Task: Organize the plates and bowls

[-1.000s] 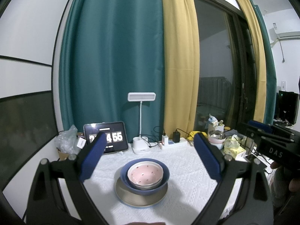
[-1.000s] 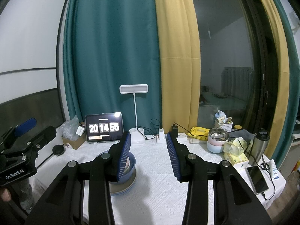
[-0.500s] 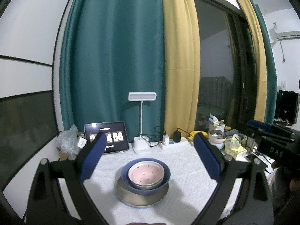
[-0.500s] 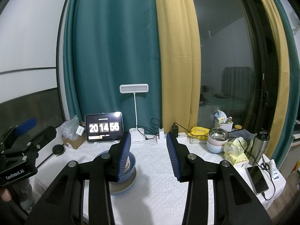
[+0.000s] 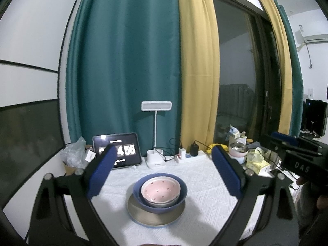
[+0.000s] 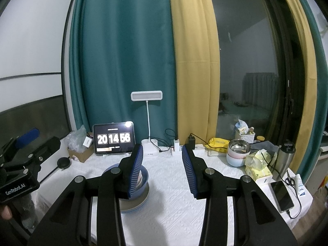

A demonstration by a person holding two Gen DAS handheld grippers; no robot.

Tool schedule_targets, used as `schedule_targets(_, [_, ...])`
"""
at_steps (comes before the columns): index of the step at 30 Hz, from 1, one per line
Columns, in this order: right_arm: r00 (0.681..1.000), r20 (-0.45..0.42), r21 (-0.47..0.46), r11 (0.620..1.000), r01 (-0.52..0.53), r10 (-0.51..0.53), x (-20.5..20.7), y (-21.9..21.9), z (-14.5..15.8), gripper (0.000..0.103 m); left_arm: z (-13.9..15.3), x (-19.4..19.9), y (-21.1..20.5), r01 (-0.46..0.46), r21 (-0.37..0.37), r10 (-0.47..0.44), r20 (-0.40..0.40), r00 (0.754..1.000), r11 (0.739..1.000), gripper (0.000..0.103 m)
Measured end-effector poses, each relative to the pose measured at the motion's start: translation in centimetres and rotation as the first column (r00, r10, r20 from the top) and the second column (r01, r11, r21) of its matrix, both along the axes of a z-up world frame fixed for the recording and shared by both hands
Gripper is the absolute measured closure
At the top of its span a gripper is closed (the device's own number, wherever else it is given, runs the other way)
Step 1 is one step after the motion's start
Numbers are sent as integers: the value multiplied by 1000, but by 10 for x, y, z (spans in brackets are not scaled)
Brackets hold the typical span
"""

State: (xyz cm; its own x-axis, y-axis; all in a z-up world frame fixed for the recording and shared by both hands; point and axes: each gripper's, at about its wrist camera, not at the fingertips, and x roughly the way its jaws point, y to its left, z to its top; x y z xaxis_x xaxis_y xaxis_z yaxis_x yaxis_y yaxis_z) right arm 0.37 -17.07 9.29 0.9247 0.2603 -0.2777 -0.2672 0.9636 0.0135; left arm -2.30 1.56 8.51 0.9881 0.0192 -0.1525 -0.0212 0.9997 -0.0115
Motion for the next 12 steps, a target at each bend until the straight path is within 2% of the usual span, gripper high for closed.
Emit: schedule_targets(12, [1000,-3,0,1000,0,0,0,0,-1,61,0,-1,0,1,0,-1,-2,1000,1000,9])
